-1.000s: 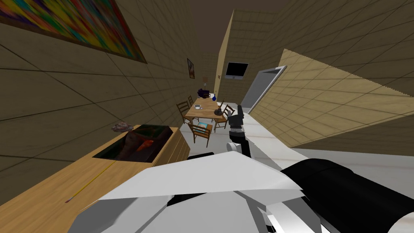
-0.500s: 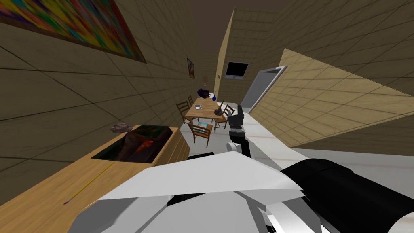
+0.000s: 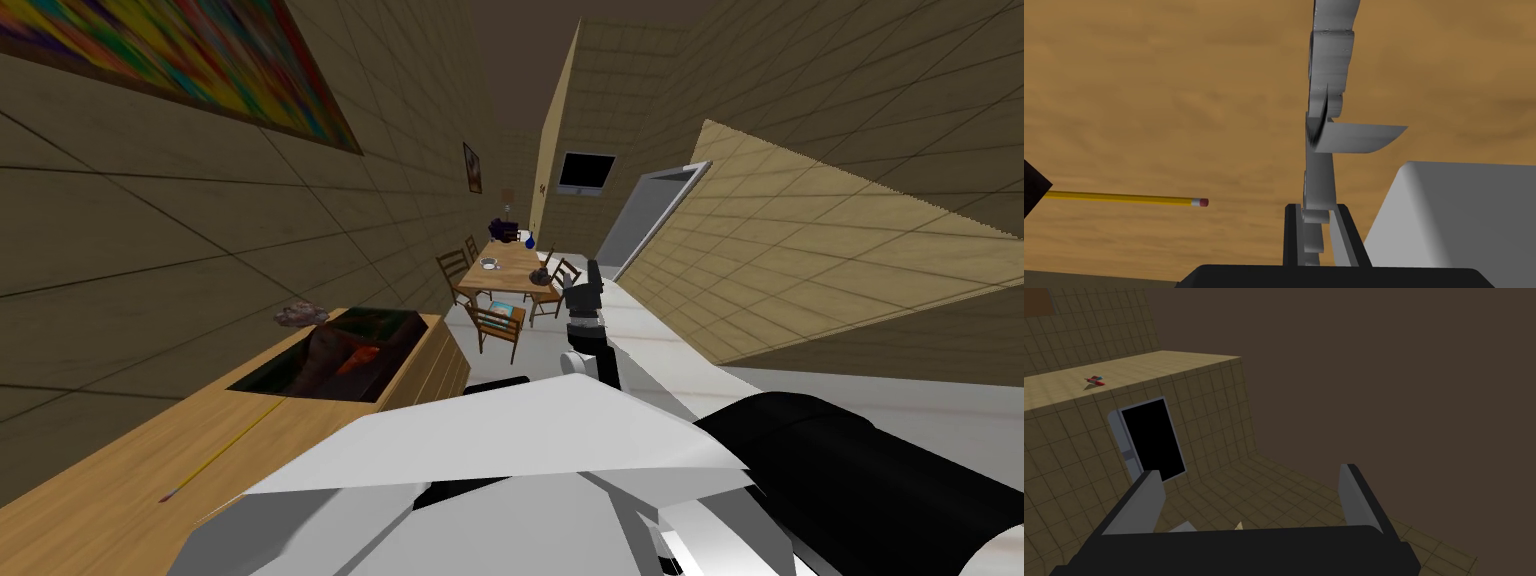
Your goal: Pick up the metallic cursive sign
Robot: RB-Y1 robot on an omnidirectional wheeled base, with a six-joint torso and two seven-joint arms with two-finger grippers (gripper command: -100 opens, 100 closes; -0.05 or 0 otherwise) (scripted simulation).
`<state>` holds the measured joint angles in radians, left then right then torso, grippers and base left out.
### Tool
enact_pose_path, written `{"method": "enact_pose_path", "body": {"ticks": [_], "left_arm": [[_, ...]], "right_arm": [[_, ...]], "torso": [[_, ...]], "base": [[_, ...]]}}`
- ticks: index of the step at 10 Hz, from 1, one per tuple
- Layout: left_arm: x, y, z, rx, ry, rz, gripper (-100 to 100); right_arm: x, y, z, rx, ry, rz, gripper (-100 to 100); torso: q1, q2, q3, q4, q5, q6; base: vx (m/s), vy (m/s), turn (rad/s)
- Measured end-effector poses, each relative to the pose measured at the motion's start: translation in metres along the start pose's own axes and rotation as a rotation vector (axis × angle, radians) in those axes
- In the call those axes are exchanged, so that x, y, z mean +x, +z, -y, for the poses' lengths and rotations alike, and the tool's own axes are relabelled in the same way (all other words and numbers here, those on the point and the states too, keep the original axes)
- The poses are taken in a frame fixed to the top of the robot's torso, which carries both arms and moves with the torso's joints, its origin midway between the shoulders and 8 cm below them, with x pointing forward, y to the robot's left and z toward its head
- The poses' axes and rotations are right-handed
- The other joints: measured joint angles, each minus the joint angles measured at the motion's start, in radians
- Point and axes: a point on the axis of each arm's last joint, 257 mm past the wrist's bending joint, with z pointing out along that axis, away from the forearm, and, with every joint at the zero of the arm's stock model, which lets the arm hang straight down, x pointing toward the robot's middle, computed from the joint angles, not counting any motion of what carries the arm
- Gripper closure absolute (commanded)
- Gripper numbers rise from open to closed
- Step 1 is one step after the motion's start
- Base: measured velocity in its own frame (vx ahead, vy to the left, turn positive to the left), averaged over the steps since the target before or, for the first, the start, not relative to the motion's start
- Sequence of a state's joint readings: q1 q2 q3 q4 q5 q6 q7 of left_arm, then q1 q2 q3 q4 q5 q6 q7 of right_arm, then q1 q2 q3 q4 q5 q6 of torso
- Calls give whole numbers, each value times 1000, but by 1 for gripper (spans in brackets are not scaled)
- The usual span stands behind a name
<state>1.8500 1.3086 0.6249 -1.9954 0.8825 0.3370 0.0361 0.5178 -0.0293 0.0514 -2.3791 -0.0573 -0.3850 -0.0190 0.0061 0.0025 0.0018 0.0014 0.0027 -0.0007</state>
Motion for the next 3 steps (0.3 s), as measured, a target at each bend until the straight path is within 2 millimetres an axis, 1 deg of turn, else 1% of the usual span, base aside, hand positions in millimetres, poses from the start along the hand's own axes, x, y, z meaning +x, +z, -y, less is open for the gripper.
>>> {"method": "enact_pose_path", "body": {"ticks": [2,3], "left_arm": [[0,-6,4,0,1,-2,100],[0,-6,5,0,1,-2,0]], "right_arm": [[0,0,0,0,0,0,0],[0,0,0,0,0,0,0]], "torso": [[0,0,0,0,0,0],[0,0,0,0,0,0]], "base": [[-15,0,2],[0,0,0]]}}
